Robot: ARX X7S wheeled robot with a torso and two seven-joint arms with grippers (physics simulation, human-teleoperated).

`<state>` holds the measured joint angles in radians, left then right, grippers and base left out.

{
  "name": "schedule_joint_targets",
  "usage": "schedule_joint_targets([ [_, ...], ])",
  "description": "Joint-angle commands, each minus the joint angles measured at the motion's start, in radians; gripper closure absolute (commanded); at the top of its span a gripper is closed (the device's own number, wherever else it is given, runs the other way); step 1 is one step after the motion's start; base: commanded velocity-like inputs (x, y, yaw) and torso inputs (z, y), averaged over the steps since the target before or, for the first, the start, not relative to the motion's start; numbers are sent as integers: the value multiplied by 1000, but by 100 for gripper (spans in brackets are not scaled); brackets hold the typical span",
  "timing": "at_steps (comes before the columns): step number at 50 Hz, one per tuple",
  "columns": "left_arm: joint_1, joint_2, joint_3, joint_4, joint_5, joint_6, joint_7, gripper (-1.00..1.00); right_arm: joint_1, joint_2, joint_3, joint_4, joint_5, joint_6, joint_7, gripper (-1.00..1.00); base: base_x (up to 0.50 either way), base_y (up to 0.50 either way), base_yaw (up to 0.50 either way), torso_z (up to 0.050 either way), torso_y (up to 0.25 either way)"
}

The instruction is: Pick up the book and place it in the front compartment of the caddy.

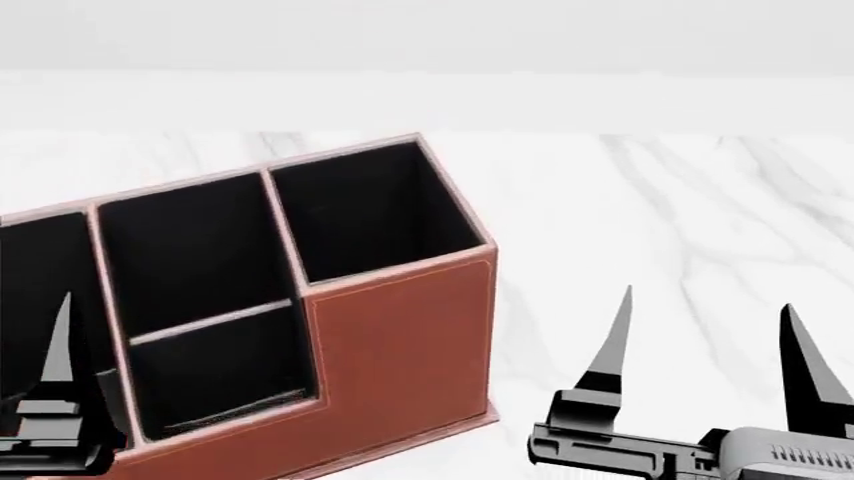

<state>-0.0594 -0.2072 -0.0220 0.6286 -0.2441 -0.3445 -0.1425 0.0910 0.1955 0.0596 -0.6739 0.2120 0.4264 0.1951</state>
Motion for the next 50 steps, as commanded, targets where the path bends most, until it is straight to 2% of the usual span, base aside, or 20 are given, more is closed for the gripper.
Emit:
schedule_joint_targets([
  [1,0,-14,7,2,-11,4,-12,-100,4,14,-1,-9,14,2,12,-100,500,0,0,0,0],
  [16,6,-27,18,-6,-21,17,-23,-100,14,17,-9,16,10,16,53,-100,500,0,0,0,1],
  [26,10,-35,28,-17,-23,30,-28,-100,-9,10,6,37,34,-66,44,-100,10,0,0,0,1],
  [50,15,-53,40,-16,-37,37,-46,-100,-19,29,-9,33,32,-100,54,-100,0,0,492,0,0],
])
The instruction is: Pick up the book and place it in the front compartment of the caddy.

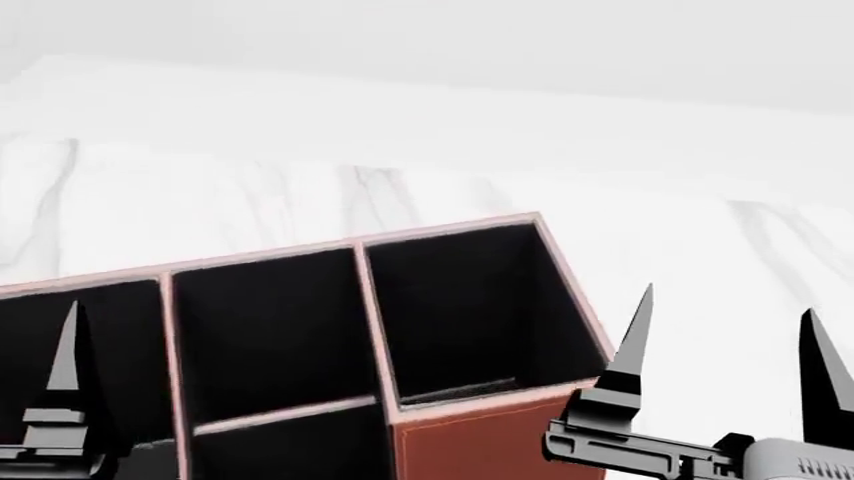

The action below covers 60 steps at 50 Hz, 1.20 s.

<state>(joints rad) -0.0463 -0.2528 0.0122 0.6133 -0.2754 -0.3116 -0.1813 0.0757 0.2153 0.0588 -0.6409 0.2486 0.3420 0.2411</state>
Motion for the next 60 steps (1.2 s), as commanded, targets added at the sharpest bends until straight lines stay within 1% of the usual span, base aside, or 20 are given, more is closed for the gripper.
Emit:
schedule_joint_targets([
  [1,2,-8,6,-2,-6,5,-8,-100,-4,10,-10,0,-6,-17,9,-100,0,0,500,0,0],
  [27,1,-25,16,-3,-36,3,-13,-100,-6,34,-29,7,7,-30,27,-100,0,0,500,0,0],
  [28,-98,-175,166,30,-186,-147,137,-100,16,51,13,45,28,16,37,-100,0,0,0,0,0],
  [29,-101,-286,201,32,-289,-297,287,-100,20,52,19,45,29,17,41,-100,0,0,0,0,0],
  [30,-105,-302,206,36,-308,-331,387,-100,25,53,28,44,31,22,48,-100,0,0,0,0,0],
  [31,-113,-322,221,37,-330,-362,414,-100,29,53,34,46,32,23,51,-100,0,0,0,0,0],
  [32,-112,-331,229,39,-327,-359,427,-100,31,54,37,48,32,22,54,-100,0,0,0,0,0],
  [34,-107,-366,278,46,-281,-352,457,-100,42,56,52,51,42,33,60,-100,0,0,0,0,0],
  [36,-105,-384,305,47,-261,-355,472,-100,46,57,59,52,46,35,64,-100,0,0,0,0,0],
  [39,-95,-406,313,68,-287,-362,505,-100,47,60,67,47,48,36,69,-100,0,0,0,0,0],
  [40,-93,-424,314,90,-324,-376,535,-100,46,60,68,49,45,31,72,-100,0,0,0,0,0],
  [42,-85,-440,324,114,-321,-367,551,-100,44,60,68,52,41,26,73,-100,0,0,0,0,0],
  [44,-111,-451,340,132,-339,-429,546,-100,42,61,70,53,45,26,73,-100,0,0,0,0,0],
  [46,-112,-451,341,133,-341,-431,545,-100,41,61,69,53,46,26,73,-100,0,0,0,0,0],
  [48,-124,-460,354,148,-373,-466,563,-100,38,63,71,52,45,22,74,-100,0,0,0,0,0],
  [54,-173,-465,371,162,-443,-572,567,-100,35,67,79,50,48,21,79,-100,0,0,0,0,0],
  [60,-183,-477,386,178,-461,-586,589,-100,32,68,77,57,46,13,80,-100,0,0,0,0,0],
])
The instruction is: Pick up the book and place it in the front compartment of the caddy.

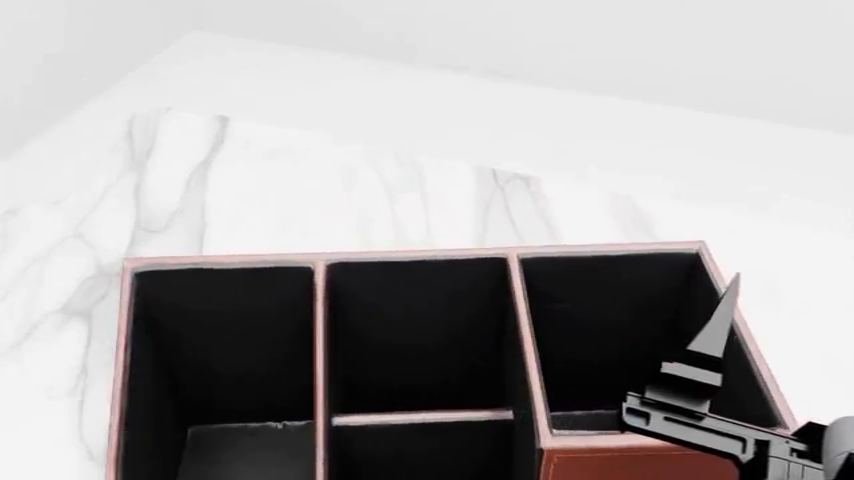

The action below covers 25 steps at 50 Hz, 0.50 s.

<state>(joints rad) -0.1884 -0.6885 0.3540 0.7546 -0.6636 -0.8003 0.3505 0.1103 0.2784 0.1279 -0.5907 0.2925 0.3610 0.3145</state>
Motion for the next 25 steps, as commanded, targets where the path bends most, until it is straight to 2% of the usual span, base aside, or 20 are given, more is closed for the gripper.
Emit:
schedule_joint_targets([
  [1,-41,-42,46,38,-75,-98,59,-100,-3,6,7,6,3,-5,7,-100,0,0,0,0,0],
  [13,-59,-57,24,56,-179,-138,91,-100,-6,10,-4,10,-4,-13,9,-100,0,0,0,0,0],
  [25,-56,-68,55,74,-192,-141,120,-100,-19,12,-12,27,-16,-45,8,-100,0,0,0,0,0],
])
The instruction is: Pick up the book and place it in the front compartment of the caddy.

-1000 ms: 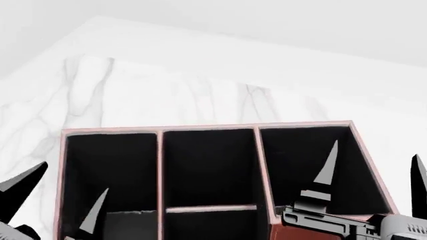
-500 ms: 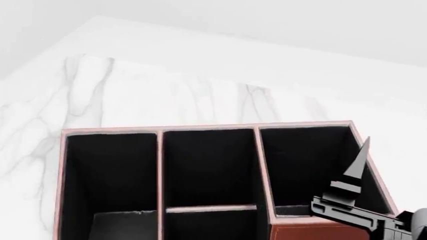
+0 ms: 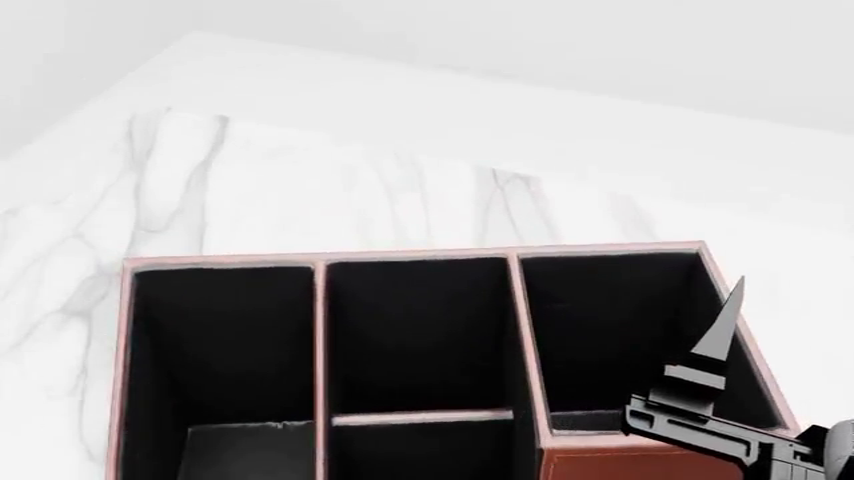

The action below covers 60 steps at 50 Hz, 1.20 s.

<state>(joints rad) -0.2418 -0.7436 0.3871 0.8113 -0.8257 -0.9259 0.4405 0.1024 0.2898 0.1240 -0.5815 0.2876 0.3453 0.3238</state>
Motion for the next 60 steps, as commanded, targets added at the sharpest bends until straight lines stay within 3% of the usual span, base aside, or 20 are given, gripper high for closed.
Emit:
schedule_joint_targets([
  [1,-4,-12,25,16,-29,-16,31,-100,-11,0,-9,20,-13,-32,-1,-100,0,0,0,0,0],
  [16,-27,28,119,-45,50,3,61,-100,-8,9,-17,16,-13,-25,5,-100,0,0,0,0,0],
  [34,-56,31,206,-104,85,54,188,-100,-7,15,-25,24,-13,-30,8,-100,0,0,0,0,0],
  [60,-86,63,349,-248,253,99,220,-100,-12,23,-30,27,-10,-37,15,-100,0,0,0,0,0],
])
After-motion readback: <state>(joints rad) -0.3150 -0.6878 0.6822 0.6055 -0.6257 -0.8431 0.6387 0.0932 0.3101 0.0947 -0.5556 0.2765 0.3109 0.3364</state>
